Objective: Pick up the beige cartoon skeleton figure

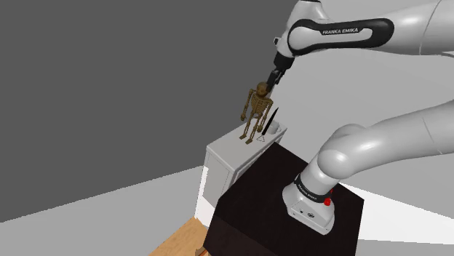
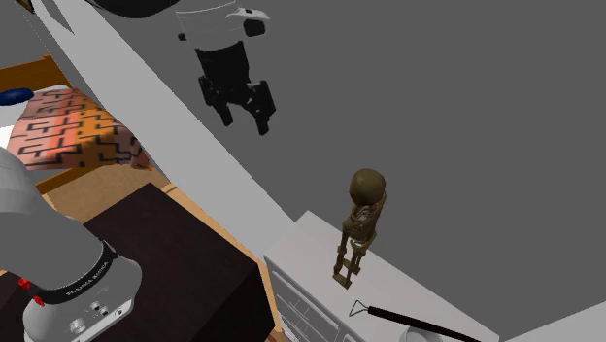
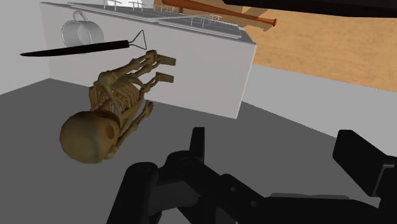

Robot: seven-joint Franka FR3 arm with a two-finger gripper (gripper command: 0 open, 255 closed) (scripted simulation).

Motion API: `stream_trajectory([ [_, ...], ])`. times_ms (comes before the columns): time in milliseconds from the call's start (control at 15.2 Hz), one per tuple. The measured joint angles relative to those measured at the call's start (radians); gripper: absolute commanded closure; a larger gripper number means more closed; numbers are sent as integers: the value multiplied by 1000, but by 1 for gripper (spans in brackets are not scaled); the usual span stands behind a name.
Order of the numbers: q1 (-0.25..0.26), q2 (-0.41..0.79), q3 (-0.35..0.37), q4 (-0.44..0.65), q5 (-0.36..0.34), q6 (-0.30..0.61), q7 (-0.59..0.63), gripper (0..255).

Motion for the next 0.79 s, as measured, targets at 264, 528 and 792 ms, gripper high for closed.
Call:
stream_trajectory([
  [264,-19,98,-86,2,-18,110,-81,0],
  [528,-21,229,-174,32,-5,224,-171,0],
  [792,-18,354,-255,75,44,312,-277,0],
])
